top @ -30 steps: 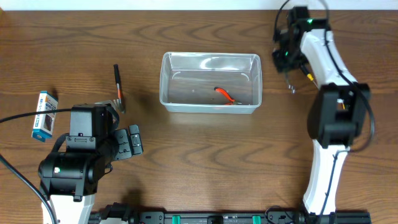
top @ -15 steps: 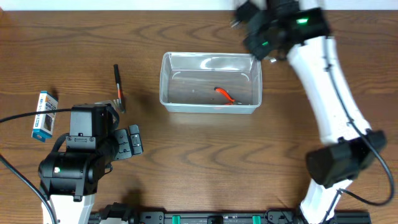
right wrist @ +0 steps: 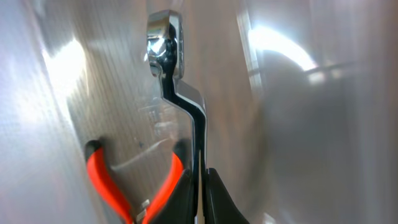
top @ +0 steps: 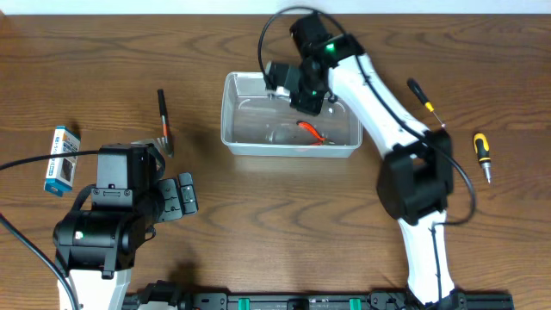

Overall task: Pack container
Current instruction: 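Carry the wrench into the container and release it, then grasp the black-handled small screwdriver with the right gripper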

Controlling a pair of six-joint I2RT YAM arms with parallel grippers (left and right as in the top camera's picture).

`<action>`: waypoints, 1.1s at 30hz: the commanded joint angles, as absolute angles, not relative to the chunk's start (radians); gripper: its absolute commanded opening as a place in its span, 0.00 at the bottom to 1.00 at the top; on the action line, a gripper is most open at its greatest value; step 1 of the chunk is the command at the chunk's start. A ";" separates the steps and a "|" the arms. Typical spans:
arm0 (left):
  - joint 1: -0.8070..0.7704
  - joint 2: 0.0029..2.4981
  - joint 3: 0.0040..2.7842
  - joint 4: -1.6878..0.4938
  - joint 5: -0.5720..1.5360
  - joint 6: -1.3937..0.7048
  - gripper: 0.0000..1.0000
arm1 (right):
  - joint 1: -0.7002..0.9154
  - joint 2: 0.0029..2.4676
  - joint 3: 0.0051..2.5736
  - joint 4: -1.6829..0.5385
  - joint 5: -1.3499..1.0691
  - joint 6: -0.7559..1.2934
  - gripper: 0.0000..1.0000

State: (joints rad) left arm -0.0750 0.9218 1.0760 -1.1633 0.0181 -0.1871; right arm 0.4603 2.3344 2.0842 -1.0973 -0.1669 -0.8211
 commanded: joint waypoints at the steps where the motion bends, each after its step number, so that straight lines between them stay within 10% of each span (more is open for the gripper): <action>1: -0.080 0.920 1.092 -1.167 0.007 -0.197 0.98 | 0.466 2.394 2.080 -1.104 -0.196 -0.842 0.06; 18: -0.080 0.920 1.092 -1.166 0.007 -0.197 0.98 | 0.455 2.258 2.178 -1.135 -0.179 -0.784 0.34; 25: -0.080 0.920 1.092 -1.166 0.007 -0.197 0.98 | 0.322 2.021 2.312 -1.103 -0.030 -0.493 0.99; 33: -0.080 0.920 1.092 -1.166 0.007 -0.197 0.98 | 0.009 2.037 2.313 -1.242 -0.001 -0.428 0.99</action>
State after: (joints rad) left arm -0.0750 0.9218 1.0760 -1.1637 0.0181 -0.1871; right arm 0.0734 1.9266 2.3482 -1.2087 -0.0257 -0.4774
